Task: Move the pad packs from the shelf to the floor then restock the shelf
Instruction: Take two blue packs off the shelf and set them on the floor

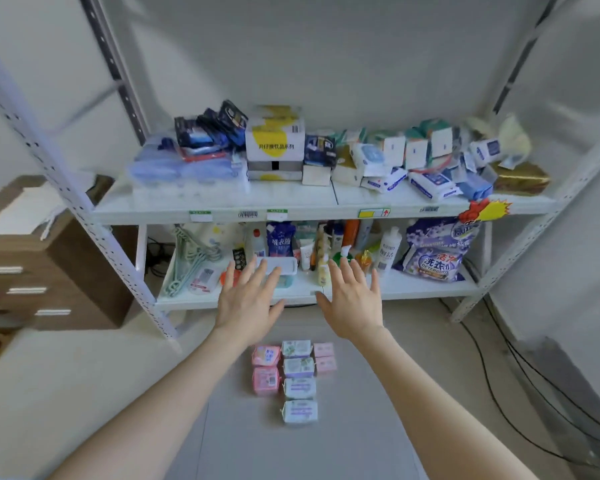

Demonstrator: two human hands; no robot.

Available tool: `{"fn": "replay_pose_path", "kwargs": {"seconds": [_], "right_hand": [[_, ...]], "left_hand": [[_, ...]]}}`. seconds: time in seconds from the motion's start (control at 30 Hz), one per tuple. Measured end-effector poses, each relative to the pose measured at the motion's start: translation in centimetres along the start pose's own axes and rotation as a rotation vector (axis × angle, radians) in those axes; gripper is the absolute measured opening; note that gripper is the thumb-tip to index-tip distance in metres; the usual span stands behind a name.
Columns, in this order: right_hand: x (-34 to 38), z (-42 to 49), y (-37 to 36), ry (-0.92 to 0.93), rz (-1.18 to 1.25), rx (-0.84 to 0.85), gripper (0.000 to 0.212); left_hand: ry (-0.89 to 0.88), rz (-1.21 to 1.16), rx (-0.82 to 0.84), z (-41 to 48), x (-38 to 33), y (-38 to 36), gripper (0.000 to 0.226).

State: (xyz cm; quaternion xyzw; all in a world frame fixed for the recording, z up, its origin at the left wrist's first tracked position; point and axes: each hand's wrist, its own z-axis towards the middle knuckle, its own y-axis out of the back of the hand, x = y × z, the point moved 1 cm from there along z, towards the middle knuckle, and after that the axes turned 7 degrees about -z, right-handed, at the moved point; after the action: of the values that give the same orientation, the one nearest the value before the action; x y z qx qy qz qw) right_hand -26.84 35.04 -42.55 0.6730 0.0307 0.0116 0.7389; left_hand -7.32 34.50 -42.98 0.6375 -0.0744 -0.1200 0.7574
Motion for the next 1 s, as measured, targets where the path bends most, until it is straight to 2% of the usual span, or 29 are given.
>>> {"fn": "replay_pose_path", "kwargs": {"seconds": [0.5,0.87,1.0], "right_hand": [[-1.8,1.6,25.6,-0.004,-0.063,-0.458,0.068],[-6.8,7.3,34.5,-0.020,-0.086,-0.608,0.067],[-9.0,10.6,37.0,-0.012,-0.097,-0.640,0.067]], "left_hand": [[-0.083,0.100,-0.454,4.8,-0.7,25.3,0.066],[-0.122,0.219,-0.619,13.2,-3.3,34.8,0.069],[-0.102,0.180,-0.671,17.0,-4.0,37.1,0.070]]}}
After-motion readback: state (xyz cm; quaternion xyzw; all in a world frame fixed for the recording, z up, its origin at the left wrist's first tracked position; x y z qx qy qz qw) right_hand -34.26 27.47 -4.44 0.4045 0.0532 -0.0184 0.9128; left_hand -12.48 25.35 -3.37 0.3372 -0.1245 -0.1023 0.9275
